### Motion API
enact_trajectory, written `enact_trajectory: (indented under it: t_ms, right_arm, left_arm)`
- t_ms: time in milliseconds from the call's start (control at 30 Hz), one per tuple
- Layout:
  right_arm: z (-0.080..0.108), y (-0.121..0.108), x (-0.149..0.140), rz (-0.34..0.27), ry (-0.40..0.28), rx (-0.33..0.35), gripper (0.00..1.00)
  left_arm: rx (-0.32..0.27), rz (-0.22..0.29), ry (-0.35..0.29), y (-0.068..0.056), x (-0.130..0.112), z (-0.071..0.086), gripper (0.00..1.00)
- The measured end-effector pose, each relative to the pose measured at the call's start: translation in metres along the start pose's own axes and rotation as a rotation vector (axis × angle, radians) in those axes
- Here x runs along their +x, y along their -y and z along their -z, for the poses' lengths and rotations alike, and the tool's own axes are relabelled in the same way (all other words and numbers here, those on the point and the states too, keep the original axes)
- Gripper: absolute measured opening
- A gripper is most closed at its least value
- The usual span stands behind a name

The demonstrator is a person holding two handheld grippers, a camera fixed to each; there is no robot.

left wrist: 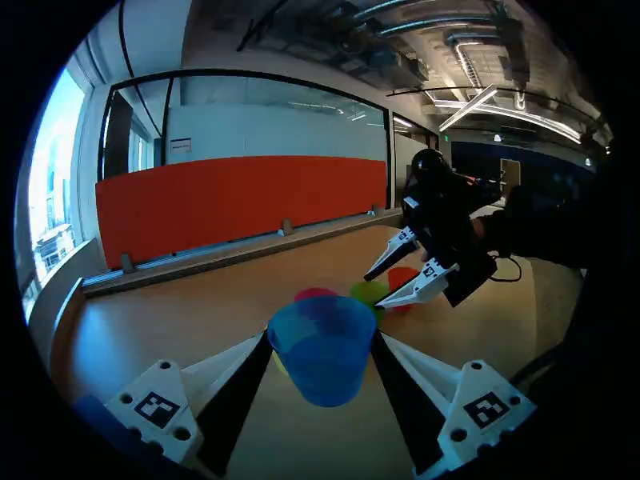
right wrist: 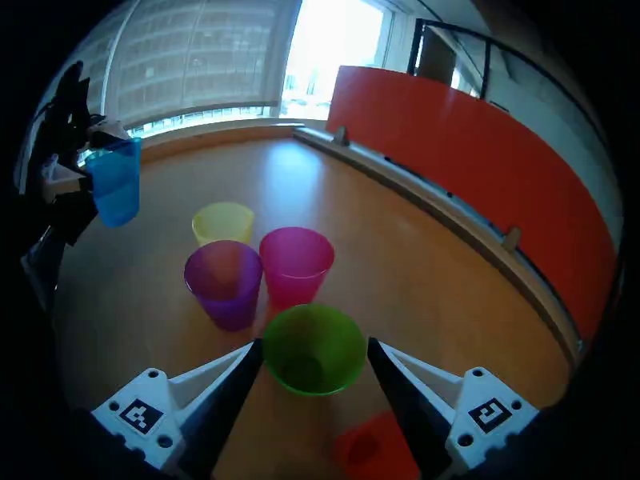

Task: Pour water

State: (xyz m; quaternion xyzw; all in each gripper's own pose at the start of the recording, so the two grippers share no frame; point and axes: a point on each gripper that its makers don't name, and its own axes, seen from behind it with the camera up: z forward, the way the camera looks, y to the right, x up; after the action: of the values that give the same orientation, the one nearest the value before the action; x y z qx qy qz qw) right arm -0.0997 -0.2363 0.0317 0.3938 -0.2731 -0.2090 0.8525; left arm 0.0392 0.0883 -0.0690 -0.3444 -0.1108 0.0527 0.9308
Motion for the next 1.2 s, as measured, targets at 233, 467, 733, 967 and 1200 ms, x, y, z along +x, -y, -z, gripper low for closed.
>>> enact_trajectory:
  t_ms: [233, 467, 733, 967, 1200]
  right_arm:
    - [-0.0055, 0.0, -0.005, 0.008, 0.031, -0.006, 1.0]
    - [-0.0079, 0.0, -0.007, 0.009, 0.045, -0.011, 1.0]
    - [-0.0097, 0.002, -0.008, -0.004, 0.05, -0.005, 0.97]
    - [-0.0092, 0.0028, -0.0083, -0.015, 0.048, -0.003, 0.96]
    - [-0.0066, 0.0054, -0.0006, -0.042, 0.011, -0.004, 0.96]
  left_arm:
    - [-0.004, 0.003, 0.0, -0.0007, -0.0021, 0.0014, 0.88]
    - [-0.006, 0.004, -0.003, -0.0017, -0.0023, 0.0022, 0.87]
    - [-0.009, 0.005, -0.005, -0.002, -0.0026, 0.0033, 0.87]
    - [-0.007, 0.005, -0.003, -0.0009, -0.0045, 0.0033, 0.87]
    - [-0.006, 0.012, -0.008, 0.0, -0.0049, 0.0031, 0.87]
